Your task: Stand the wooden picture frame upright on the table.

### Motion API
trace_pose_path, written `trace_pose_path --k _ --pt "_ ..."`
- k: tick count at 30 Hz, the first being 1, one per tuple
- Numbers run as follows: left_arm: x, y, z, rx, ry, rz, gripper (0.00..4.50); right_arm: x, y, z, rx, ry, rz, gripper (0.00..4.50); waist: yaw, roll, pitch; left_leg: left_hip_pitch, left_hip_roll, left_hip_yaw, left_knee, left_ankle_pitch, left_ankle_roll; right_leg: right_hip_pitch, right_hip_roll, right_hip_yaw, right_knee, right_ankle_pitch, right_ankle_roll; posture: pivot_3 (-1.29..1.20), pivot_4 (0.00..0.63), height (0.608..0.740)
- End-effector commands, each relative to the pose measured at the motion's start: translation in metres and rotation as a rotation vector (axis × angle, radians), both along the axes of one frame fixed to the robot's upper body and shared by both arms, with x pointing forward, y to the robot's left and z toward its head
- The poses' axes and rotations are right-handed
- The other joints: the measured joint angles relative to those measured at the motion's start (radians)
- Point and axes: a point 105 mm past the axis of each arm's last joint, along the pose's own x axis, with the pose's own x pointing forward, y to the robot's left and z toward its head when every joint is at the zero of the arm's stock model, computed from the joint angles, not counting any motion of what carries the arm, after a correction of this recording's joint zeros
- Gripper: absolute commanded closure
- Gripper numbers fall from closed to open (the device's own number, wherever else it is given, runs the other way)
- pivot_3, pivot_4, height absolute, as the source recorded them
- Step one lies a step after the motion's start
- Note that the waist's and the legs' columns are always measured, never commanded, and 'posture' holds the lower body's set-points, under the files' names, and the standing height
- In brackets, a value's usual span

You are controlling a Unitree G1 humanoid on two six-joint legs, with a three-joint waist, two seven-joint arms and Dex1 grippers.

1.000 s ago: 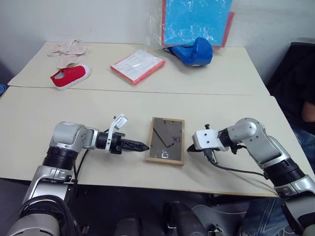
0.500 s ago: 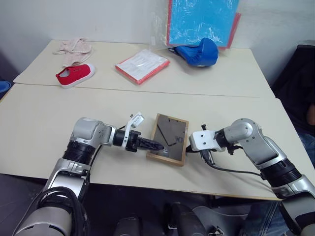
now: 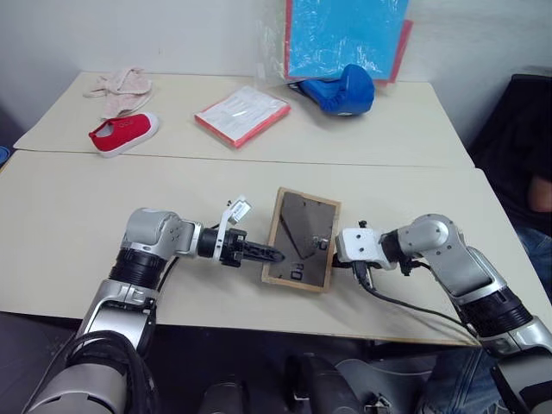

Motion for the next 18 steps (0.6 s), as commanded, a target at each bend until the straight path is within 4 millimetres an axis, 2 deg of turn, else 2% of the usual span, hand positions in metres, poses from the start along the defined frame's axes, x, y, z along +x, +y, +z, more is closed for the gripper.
trace_pose_path --k 1,4,5,6,9,13,18 --pt "0.0 0.01 0.029 -0.077 -0.111 0.03 3.24 -0.012 -0.008 0.042 0.136 0.042 -0.023 3.93 0.001 0.0 0.001 -0.001 0.0 0.0 0.0 0.0 0.0 -0.001 0.0 0.0 0.001 0.0 0.0 0.0 0.15 0.74" --pt "-0.005 0.018 0.046 -0.104 -0.198 0.037 3.24 -0.017 -0.015 0.064 0.217 0.111 -0.059 2.92 0.004 0.0 0.002 -0.004 0.0 0.0 0.0 0.001 -0.001 -0.006 0.0 0.0 0.002 0.0 0.0 0.0 0.15 0.74" --pt "-0.007 0.019 0.05 -0.101 -0.224 0.037 3.24 -0.017 -0.015 0.07 0.25 0.132 -0.073 2.73 0.003 0.0 0.002 -0.005 0.0 0.0 0.0 0.001 -0.002 -0.006 0.0 0.0 0.002 0.0 0.0 0.0 0.15 0.74" --pt "-0.009 0.02 0.052 -0.092 -0.252 0.034 3.24 -0.016 -0.012 0.078 0.296 0.153 -0.084 2.35 0.001 0.0 0.002 -0.005 0.0 0.0 0.0 0.001 -0.002 -0.006 0.0 0.0 0.002 0.0 0.0 0.0 0.15 0.74" --pt "-0.016 0.016 0.058 -0.089 -0.308 0.022 3.24 -0.007 0.007 0.093 0.428 0.232 -0.098 1.38 -0.001 0.0 0.002 -0.005 0.0 0.0 0.0 0.001 -0.002 -0.006 0.0 0.0 0.003 0.0 0.0 0.0 0.15 0.74" --pt "-0.018 0.011 0.057 -0.082 -0.329 0.014 3.24 0.009 0.027 0.105 0.529 0.284 -0.119 0.1 -0.001 0.0 0.002 -0.005 0.0 0.0 0.0 0.002 -0.003 -0.007 0.0 0.001 0.004 0.0 0.0 0.0 0.15 0.74" --pt "-0.019 0.009 0.059 -0.089 -0.343 0.005 3.24 0.014 0.042 0.111 0.556 0.303 -0.108 0.0 0.003 0.0 0.002 -0.009 0.0 -0.001 0.0 0.002 -0.002 -0.011 0.0 0.0 0.003 0.0 0.0 0.0 0.15 0.74"
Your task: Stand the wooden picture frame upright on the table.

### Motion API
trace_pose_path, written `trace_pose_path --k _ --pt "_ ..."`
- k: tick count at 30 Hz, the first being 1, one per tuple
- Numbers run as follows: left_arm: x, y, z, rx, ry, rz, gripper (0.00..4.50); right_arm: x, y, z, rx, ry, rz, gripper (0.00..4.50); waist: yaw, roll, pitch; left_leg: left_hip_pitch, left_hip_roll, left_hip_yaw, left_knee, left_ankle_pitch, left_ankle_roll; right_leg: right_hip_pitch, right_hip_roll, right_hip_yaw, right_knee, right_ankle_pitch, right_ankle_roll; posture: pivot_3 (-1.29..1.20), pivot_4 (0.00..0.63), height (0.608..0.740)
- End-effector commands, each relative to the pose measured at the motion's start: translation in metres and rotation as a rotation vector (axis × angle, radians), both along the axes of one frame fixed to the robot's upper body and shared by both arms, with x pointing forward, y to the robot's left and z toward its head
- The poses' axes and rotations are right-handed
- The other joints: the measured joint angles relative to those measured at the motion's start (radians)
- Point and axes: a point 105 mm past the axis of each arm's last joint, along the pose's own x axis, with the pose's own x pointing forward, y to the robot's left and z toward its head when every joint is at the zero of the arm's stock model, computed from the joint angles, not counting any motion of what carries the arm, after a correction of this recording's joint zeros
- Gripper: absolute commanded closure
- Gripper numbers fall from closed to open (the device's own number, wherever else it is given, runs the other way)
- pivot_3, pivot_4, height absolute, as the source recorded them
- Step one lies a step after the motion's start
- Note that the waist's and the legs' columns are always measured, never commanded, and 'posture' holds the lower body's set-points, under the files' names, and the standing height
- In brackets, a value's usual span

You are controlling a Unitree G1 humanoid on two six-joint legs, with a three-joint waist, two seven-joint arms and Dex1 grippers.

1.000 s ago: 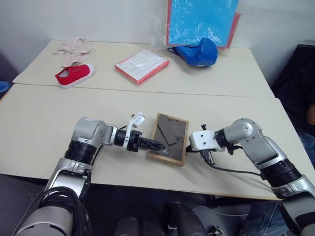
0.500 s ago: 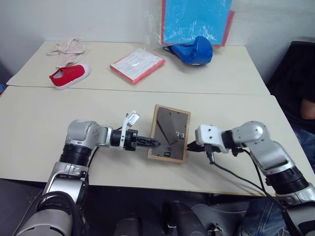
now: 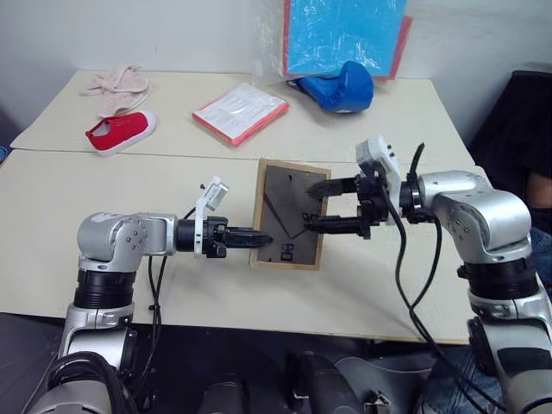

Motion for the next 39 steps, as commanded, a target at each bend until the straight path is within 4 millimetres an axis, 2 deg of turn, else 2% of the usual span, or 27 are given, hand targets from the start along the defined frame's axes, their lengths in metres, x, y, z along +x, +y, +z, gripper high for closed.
trace_pose_path --k 1,5,8,12,14,17,20,22,25,28,35,38,39 --pt "-0.006 -0.008 0.024 -0.058 -0.095 -0.062 3.24 -0.008 0.012 0.007 -0.002 -0.028 0.06 0.0 0.001 0.0 0.0 -0.001 0.0 -0.001 0.0 0.0 0.0 0.0 0.0 -0.001 -0.001 0.0 0.0 0.0 0.15 0.74" --pt "0.003 -0.007 0.02 -0.036 -0.099 -0.018 3.24 -0.041 0.024 0.008 -0.01 -0.041 0.237 0.0 0.002 0.0 0.0 -0.002 0.0 -0.002 0.0 0.0 0.0 0.0 0.0 -0.002 -0.002 0.0 0.0 0.0 0.15 0.74" --pt "0.008 -0.001 0.013 -0.015 -0.096 0.014 3.24 -0.051 0.019 0.011 -0.007 -0.048 0.258 0.0 0.001 0.0 0.0 -0.003 0.0 -0.003 0.0 0.0 0.0 0.0 0.0 -0.003 -0.002 0.0 0.0 0.0 0.15 0.74" --pt "0.015 0.009 0.011 -0.017 -0.084 0.06 3.24 -0.034 -0.004 0.013 -0.051 -0.134 0.098 0.0 -0.001 0.0 0.0 -0.002 0.0 -0.003 0.0 0.0 0.0 0.0 -0.001 -0.003 -0.002 0.0 0.0 0.0 0.15 0.74" --pt "0.014 0.011 0.013 -0.021 -0.086 0.058 3.24 -0.022 -0.023 0.01 -0.143 -0.26 0.006 0.0 0.0 0.0 0.0 -0.002 0.0 -0.003 0.0 0.0 0.0 0.0 -0.001 -0.003 -0.002 0.0 0.0 0.0 0.15 0.74" --pt "0.012 0.013 0.016 -0.026 -0.089 0.048 3.24 -0.017 -0.045 0.004 -0.251 -0.387 -0.041 0.0 0.003 0.0 0.0 -0.004 0.0 -0.003 0.0 -0.001 0.001 0.0 -0.001 -0.003 -0.004 0.0 0.0 0.0 0.15 0.74" --pt "0.01 0.015 0.018 -0.027 -0.087 0.039 3.24 -0.015 -0.056 0.005 -0.318 -0.593 -0.048 0.0 0.0 0.0 0.0 -0.004 -0.001 -0.003 0.0 -0.001 0.002 0.0 -0.001 -0.003 -0.005 0.001 0.002 0.0 0.15 0.74" --pt "0.009 0.016 0.02 -0.029 -0.084 0.034 3.24 -0.008 -0.059 0.003 -0.418 -0.899 -0.044 0.0 -0.001 0.0 0.0 -0.004 0.0 -0.003 0.0 -0.001 0.002 0.0 0.0 -0.003 -0.006 0.001 0.002 0.0 0.15 0.74" --pt "0.008 0.016 0.024 -0.039 -0.073 0.019 3.24 -0.006 -0.049 -0.002 -0.531 -1.417 0.074 0.0 -0.003 0.0 0.0 -0.004 -0.001 -0.002 0.0 -0.001 0.001 0.0 0.0 -0.003 -0.005 0.001 0.002 0.0 0.15 0.74" --pt "0.007 0.014 0.028 -0.049 -0.065 -0.001 3.24 0.004 -0.034 -0.003 -0.517 -1.733 0.13 0.0 -0.013 0.0 0.001 -0.003 -0.001 0.0 0.0 0.0 0.001 0.0 0.0 -0.001 -0.004 0.001 0.002 0.0 0.15 0.74" --pt "0.003 0.011 0.038 -0.083 -0.041 -0.042 3.24 0.031 -0.005 -0.002 -0.429 -1.954 0.089 0.0 -0.026 0.0 0.001 -0.002 -0.001 0.001 0.0 0.001 0.0 -0.001 0.001 0.001 -0.002 0.001 0.001 0.0 0.15 0.74" --pt "0.002 0.011 0.037 -0.069 -0.041 -0.042 3.24 0.036 0.005 0.002 -0.38 -2.018 0.075 0.0 -0.029 0.0 0.001 -0.001 -0.001 0.002 0.001 0.001 0.0 -0.001 0.001 0.002 0.001 0.001 0.001 0.0 0.15 0.74" --pt "0.002 0.011 0.037 -0.069 -0.038 -0.041 3.24 0.035 0.007 0.005 -0.346 -2.045 0.069 0.18 -0.028 0.0 0.001 -0.001 -0.001 0.002 0.001 0.001 0.0 -0.001 0.001 0.002 0.001 0.0 0.001 0.0 0.15 0.74"
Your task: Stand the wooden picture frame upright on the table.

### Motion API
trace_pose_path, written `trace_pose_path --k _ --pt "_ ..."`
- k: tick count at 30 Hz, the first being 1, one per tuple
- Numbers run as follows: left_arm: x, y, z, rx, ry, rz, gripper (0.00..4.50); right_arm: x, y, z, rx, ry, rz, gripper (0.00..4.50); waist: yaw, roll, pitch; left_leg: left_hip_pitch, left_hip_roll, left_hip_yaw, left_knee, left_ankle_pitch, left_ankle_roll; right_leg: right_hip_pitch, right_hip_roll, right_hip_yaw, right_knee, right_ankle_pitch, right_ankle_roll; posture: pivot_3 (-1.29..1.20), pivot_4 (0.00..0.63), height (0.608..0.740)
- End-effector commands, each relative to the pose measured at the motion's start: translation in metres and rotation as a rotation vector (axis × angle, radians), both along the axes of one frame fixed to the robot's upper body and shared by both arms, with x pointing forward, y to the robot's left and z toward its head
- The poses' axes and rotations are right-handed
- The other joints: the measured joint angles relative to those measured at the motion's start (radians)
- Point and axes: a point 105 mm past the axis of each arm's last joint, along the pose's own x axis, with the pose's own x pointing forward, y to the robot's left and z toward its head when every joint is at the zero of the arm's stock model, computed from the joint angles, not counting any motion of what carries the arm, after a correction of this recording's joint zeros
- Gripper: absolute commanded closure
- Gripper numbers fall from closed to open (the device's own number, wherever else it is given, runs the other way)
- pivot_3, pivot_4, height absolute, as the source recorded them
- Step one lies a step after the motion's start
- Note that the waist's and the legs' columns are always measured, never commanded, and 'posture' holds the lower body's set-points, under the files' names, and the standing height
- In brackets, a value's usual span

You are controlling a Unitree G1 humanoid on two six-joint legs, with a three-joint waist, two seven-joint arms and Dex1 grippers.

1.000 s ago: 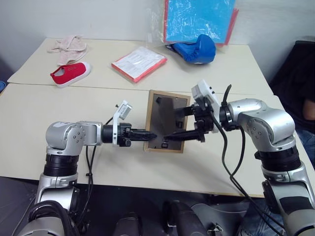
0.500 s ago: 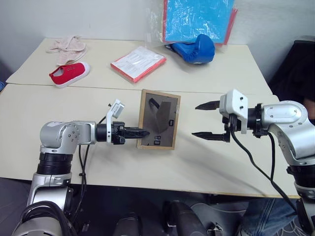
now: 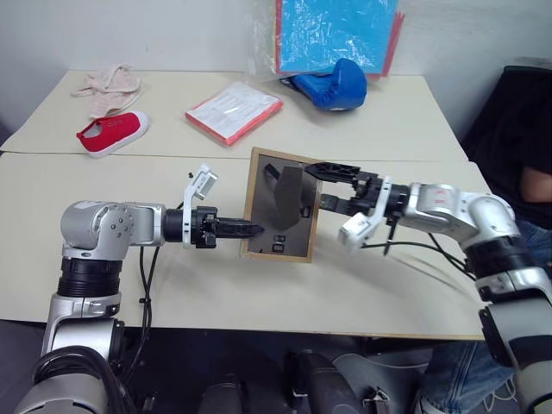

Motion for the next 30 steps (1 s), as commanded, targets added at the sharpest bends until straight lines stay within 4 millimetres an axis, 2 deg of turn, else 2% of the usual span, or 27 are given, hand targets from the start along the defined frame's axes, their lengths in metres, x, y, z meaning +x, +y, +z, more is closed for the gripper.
trace_pose_path --k 1,2,8,10,12,14,15,17,19,21,23,24,26,28,30 --pt "-0.004 0.002 0.015 -0.04 -0.038 -0.022 3.24 -0.001 0.006 0.019 0.071 -0.113 0.062 0.39 0.001 0.0 0.0 0.0 0.0 0.0 0.0 0.0 0.0 0.0 0.0 0.0 0.0 0.0 0.0 0.0 0.15 0.74" --pt "-0.004 0.003 0.015 -0.04 -0.033 -0.02 3.24 -0.002 0.006 0.02 0.075 -0.132 0.075 0.57 0.002 0.0 0.0 0.0 0.0 0.0 0.0 0.0 0.0 0.0 0.0 0.0 0.0 0.0 0.0 0.0 0.15 0.74" --pt "-0.001 0.012 0.01 -0.008 -0.027 0.015 3.24 -0.009 0.0 0.024 0.078 -0.214 0.147 2.58 0.001 0.0 0.0 0.0 0.0 0.0 0.0 0.0 0.0 0.0 0.0 0.0 0.0 0.0 0.0 0.0 0.15 0.74" --pt "0.001 0.015 0.011 -0.011 -0.045 0.021 3.24 -0.009 0.0 0.025 0.073 -0.218 0.158 2.91 0.0 0.0 0.0 0.0 0.0 0.0 0.0 0.0 -0.001 0.0 0.001 0.0 0.0 0.0 0.0 0.0 0.15 0.74" --pt "0.002 0.019 0.015 -0.026 -0.066 0.029 3.24 -0.009 0.0 0.028 0.069 -0.215 0.173 3.03 -0.003 0.0 0.0 0.0 0.0 0.0 0.0 0.0 -0.001 0.0 0.001 0.001 0.0 0.0 0.0 0.0 0.15 0.74" --pt "0.004 0.027 0.025 -0.042 -0.095 0.061 2.49 -0.008 0.0 0.03 0.071 -0.203 0.176 3.07 -0.004 0.0 0.0 0.001 0.0 0.001 0.0 0.0 -0.001 0.0 0.002 0.002 0.001 0.0 0.0 0.0 0.15 0.74" --pt "0.005 0.032 0.029 -0.043 -0.11 0.08 2.27 -0.007 0.0 0.031 0.073 -0.194 0.177 3.1 -0.004 0.0 0.0 0.001 0.0 0.001 0.0 0.0 -0.001 0.0 0.002 0.002 0.001 0.0 0.0 0.0 0.15 0.74" --pt "0.002 0.057 0.044 0.013 -0.227 0.151 1.6 -0.007 0.002 0.033 0.07 -0.175 0.187 3.24 -0.008 0.0 0.0 0.001 0.0 0.001 -0.001 0.0 -0.002 0.0 0.003 0.003 0.001 0.0 0.0 0.0 0.15 0.74" --pt "-0.007 0.075 0.059 0.047 -0.346 0.192 0.97 -0.006 0.002 0.034 0.073 -0.151 0.187 3.24 -0.023 0.0 0.001 0.001 0.001 0.001 -0.002 0.0 -0.002 -0.001 0.003 0.003 0.0 0.0 0.0 0.0 0.15 0.74" --pt "-0.023 0.093 0.083 0.028 -0.478 0.234 0.33 -0.005 0.003 0.032 0.082 -0.087 0.193 3.24 -0.026 0.0 0.001 0.001 0.001 0.001 -0.003 0.0 -0.002 -0.002 0.003 0.004 0.0 0.0 0.0 0.0 0.15 0.74" --pt "-0.043 0.104 0.095 0.047 -0.591 0.253 0.01 -0.002 0.003 0.028 0.152 0.078 0.188 3.24 -0.033 -0.002 0.002 0.0 0.001 0.001 -0.002 0.0 -0.001 -0.002 0.003 0.003 -0.001 0.0 0.0 0.0 0.15 0.74" --pt "-0.053 0.104 0.093 0.085 -0.646 0.243 0.0 0.0 0.004 0.03 0.227 0.172 0.191 3.24 -0.036 -0.003 0.002 0.001 0.001 0.002 -0.002 0.0 -0.001 -0.001 0.003 0.004 0.0 0.0 0.0 0.0 0.15 0.74" --pt "-0.064 0.101 0.082 0.166 -0.705 0.241 0.0 0.016 0.013 0.026 0.392 0.417 0.09 3.24 -0.038 -0.004 0.002 0.003 0.001 0.002 -0.002 0.0 -0.001 0.001 0.003 0.004 -0.001 0.0 0.0 0.0 0.15 0.74" --pt "-0.067 0.098 0.073 0.208 -0.743 0.268 0.0 0.027 0.021 0.028 0.587 0.837 0.07 3.24 -0.034 -0.005 0.003 0.011 0.002 0.0 -0.004 0.0 -0.001 0.01 0.004 0.003 -0.003 0.0 -0.001 0.0 0.15 0.74" --pt "-0.065 0.093 0.066 0.245 -0.8 0.309 0.0 0.022 0.031 0.024 0.671 1.285 0.163 3.24 -0.024 -0.003 0.004 0.013 0.003 -0.002 -0.002 -0.001 0.0 0.014 0.003 0.002 -0.002 0.0 0.0 0.0 0.15 0.74"
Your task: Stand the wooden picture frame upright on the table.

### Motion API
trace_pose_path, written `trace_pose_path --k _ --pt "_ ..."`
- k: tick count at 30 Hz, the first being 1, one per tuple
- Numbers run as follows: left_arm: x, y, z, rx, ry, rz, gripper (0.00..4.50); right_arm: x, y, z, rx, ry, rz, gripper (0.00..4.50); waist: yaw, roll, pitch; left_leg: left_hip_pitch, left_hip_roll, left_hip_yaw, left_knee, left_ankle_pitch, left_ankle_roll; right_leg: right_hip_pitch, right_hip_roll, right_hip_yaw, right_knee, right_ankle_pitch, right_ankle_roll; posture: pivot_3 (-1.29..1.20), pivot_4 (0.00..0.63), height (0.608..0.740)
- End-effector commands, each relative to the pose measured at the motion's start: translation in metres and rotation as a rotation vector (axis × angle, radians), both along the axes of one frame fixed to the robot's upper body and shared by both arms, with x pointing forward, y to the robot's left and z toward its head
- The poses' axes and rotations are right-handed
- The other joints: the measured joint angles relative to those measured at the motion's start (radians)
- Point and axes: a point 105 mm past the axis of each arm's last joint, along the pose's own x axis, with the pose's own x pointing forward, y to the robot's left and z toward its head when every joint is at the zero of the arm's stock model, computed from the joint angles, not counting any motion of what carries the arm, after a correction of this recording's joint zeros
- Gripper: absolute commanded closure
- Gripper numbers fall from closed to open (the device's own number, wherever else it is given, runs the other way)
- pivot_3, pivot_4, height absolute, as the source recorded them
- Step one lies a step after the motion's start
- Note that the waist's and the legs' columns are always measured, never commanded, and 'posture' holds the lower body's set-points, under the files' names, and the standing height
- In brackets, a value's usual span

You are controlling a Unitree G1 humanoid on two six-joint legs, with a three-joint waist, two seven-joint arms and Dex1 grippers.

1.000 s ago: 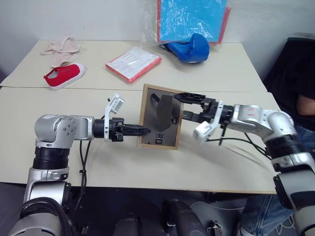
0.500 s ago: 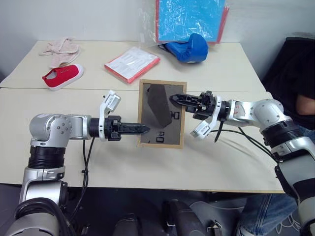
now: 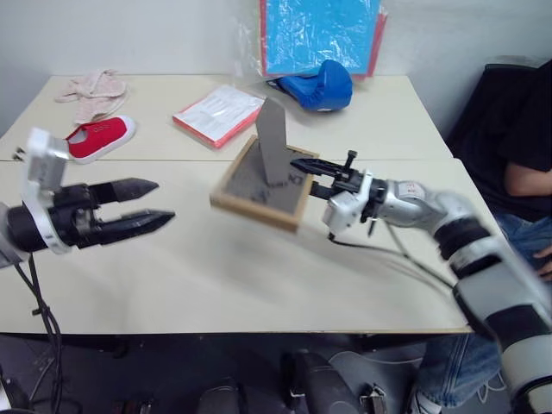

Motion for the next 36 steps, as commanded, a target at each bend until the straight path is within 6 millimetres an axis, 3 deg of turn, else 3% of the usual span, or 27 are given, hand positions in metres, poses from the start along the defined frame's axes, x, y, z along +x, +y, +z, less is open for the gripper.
trace_pose_path --k 1,7,15,18,23,25,29,31,36 --pt "0.003 -0.006 0.003 0.073 -0.169 0.097 0.0 -0.009 0.008 0.028 0.28 0.623 0.258 3.24 0.012 0.002 0.001 -0.001 0.0 -0.001 0.001 0.0 0.0 0.0 -0.001 -0.001 0.001 0.0 0.001 0.0 0.15 0.74" --pt "0.012 -0.011 0.002 0.03 -0.223 0.156 0.0 -0.014 0.013 -0.008 0.342 1.089 0.32 3.24 0.039 0.002 0.001 -0.003 0.0 -0.003 -0.003 -0.003 0.004 0.0 -0.004 -0.006 -0.007 0.0 0.001 0.0 0.15 0.74" --pt "0.018 -0.018 -0.003 0.033 -0.214 0.132 0.0 -0.015 0.012 -0.06 0.291 1.214 0.235 3.24 0.04 0.002 0.001 -0.016 -0.003 -0.002 0.001 -0.003 0.006 -0.012 -0.007 -0.007 -0.007 0.002 0.003 0.0 0.15 0.74" --pt "0.02 -0.02 -0.006 0.039 -0.196 0.111 0.0 -0.017 0.007 -0.065 0.277 1.221 0.227 2.33 0.038 0.002 0.001 -0.016 -0.003 -0.002 0.001 -0.003 0.006 -0.012 -0.007 -0.007 -0.007 0.002 0.003 0.0 0.15 0.74" --pt "0.019 -0.022 -0.012 0.05 -0.17 0.076 0.0 -0.025 -0.009 -0.06 0.194 1.179 0.21 0.67 0.038 0.002 0.001 -0.016 -0.003 -0.002 0.001 -0.003 0.006 -0.012 -0.007 -0.007 -0.007 0.002 0.003 0.0 0.15 0.74" --pt "0.022 -0.018 -0.012 0.06 -0.165 0.067 0.0 -0.034 -0.049 -0.037 0.066 1.12 0.155 0.02 0.04 0.004 0.003 -0.017 -0.003 -0.002 0.001 -0.003 0.007 -0.012 -0.007 -0.007 -0.008 0.002 0.004 0.0 0.15 0.74" --pt "0.025 -0.011 -0.008 0.08 -0.171 0.056 0.0 -0.054 -0.098 0.017 0.003 1.11 0.17 0.02 0.06 0.008 0.005 -0.017 -0.004 -0.003 0.001 -0.004 0.008 -0.012 -0.008 -0.008 -0.01 0.003 0.005 0.0 0.15 0.74" --pt "0.026 -0.008 -0.005 0.087 -0.177 0.05 0.0 -0.066 -0.112 0.035 -0.013 1.118 0.196 0.02 0.056 0.009 0.005 -0.017 -0.004 -0.003 0.001 -0.004 0.008 -0.012 -0.008 -0.008 -0.01 0.003 0.005 0.0 0.15 0.74" --pt "0.029 -0.006 0.006 0.075 -0.199 0.031 0.0 -0.082 -0.122 0.04 -0.047 1.12 0.209 0.02 0.051 0.008 0.005 -0.015 -0.003 -0.002 0.001 -0.004 0.008 -0.011 -0.007 -0.007 -0.009 0.003 0.005 0.0 0.15 0.74"
